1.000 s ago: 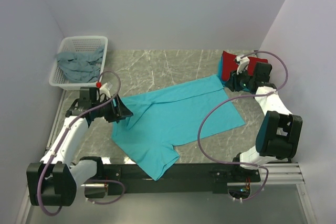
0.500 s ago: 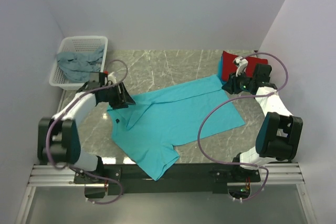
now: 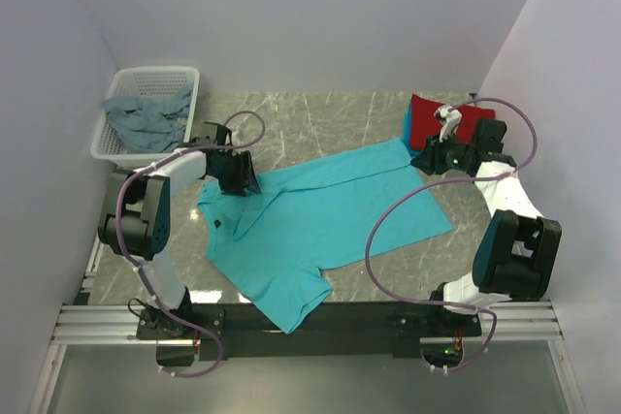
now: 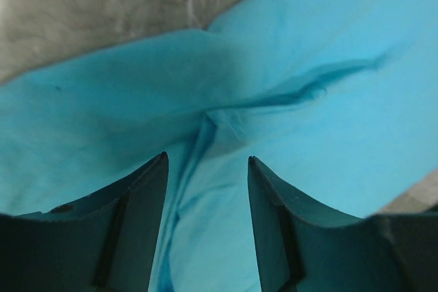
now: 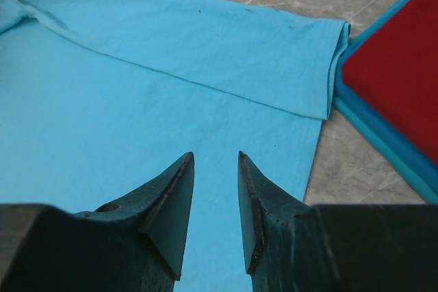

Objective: Fold and stack the t-shirts
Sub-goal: Fold the tshirt

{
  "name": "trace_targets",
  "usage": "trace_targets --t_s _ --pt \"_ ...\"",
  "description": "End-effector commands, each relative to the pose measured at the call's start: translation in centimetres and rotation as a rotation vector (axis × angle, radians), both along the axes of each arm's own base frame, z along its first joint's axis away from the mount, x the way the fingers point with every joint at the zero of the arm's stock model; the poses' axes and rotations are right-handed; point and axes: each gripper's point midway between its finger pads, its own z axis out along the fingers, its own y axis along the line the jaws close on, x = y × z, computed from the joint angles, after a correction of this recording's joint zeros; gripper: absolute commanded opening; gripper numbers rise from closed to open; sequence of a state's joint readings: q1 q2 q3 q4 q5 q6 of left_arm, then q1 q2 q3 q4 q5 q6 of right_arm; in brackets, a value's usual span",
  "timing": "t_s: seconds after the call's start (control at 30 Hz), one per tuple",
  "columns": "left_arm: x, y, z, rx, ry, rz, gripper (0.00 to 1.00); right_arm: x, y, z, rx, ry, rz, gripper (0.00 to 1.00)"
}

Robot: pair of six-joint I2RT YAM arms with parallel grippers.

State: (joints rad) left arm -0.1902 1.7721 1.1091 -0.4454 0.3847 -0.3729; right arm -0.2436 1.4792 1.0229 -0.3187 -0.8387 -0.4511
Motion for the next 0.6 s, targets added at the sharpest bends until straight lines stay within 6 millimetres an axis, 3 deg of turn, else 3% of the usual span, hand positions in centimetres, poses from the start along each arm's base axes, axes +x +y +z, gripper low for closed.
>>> trace_targets --t_s 0.0,0.1,0.27,0.57 --pt "1.7 0.6 0.5 0.099 -0.058 -0.013 0.55 0.2 -0.1 1.6 0.011 -0.05 0.014 0.39" --pt "1.5 0.0 0.3 0.097 -0.035 -0.046 0.46 0.2 -0.2 1.5 0.018 -0.047 0.012 0.4" --pt "0.5 -1.0 -0.3 0.107 -0.006 -0.091 0.43 0.1 -0.6 1.8 0.028 -0.049 0.004 0.39" --pt "-0.2 -2.1 1.1 0.083 -0.023 -0.113 0.15 0.0 -0.9 2.1 0.044 -0.056 -0.001 0.4"
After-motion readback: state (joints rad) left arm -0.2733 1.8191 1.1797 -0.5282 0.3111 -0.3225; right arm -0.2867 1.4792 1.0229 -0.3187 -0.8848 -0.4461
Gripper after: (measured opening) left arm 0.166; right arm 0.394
